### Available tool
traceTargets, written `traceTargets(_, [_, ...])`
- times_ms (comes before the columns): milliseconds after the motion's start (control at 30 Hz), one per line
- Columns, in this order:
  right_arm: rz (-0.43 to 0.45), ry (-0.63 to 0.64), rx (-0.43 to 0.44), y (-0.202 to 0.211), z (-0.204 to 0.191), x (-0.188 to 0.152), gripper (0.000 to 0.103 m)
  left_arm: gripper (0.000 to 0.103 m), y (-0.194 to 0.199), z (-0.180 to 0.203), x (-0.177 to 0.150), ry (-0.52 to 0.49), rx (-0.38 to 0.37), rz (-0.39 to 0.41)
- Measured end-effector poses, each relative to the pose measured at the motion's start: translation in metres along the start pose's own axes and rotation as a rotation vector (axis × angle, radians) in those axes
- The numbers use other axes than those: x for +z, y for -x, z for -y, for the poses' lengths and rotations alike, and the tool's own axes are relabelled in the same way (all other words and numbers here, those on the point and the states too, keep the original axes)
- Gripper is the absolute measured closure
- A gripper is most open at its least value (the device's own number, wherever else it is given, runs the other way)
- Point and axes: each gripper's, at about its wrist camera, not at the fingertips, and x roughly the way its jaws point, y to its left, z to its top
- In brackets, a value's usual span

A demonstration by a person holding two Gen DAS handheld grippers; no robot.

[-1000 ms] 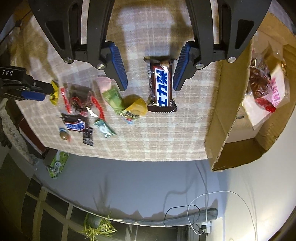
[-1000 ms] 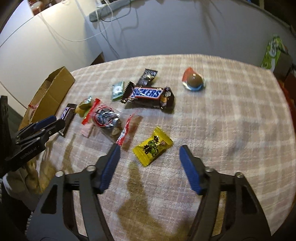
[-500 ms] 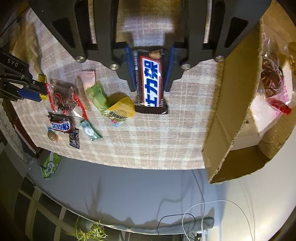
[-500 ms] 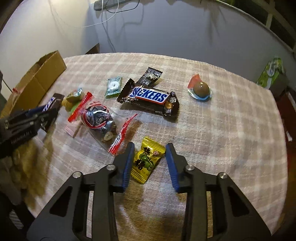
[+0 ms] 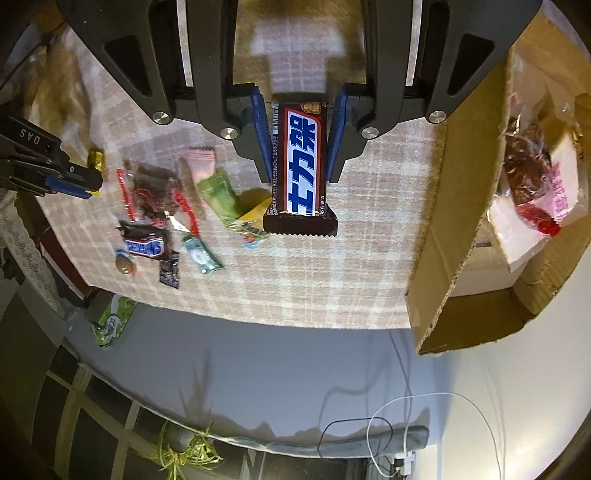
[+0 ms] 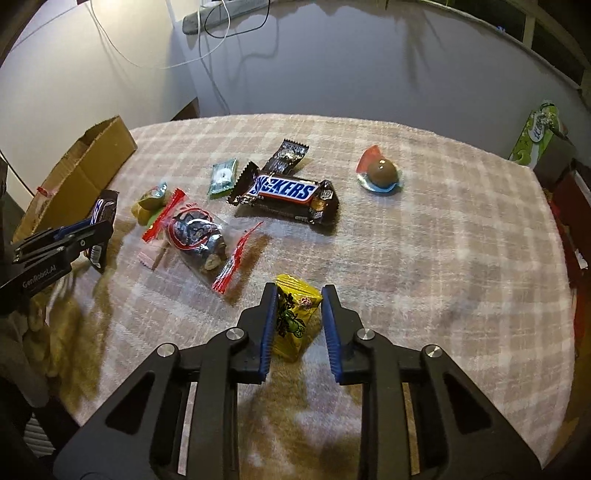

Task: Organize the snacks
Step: 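Grasp the Snickers bar with the left gripper while the right grasps the yellow packet, then carry the Snickers bar and yellow packet with both grippers toward the box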

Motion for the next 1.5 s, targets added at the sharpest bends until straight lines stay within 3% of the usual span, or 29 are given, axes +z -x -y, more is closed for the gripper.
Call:
traceTargets(333, [0.037,0.026,-0.014,0.021,-0.006,-0.003,0.087,0.076,0.022,0.004,-0.003,-0.007,-0.011,0.037])
traceTargets(800, [0.123,0.028,0.026,0.058,-0.018,0.009,0.087,0.076,0.052,-0.004,-0.006,0.011,-0.023,0.082])
traceTargets(1500, [0.228,0.205,0.143,0.075,-0.130,0.079,0.087,0.076,0.102,-0.067,-0.004,0.062,0.058,0.173])
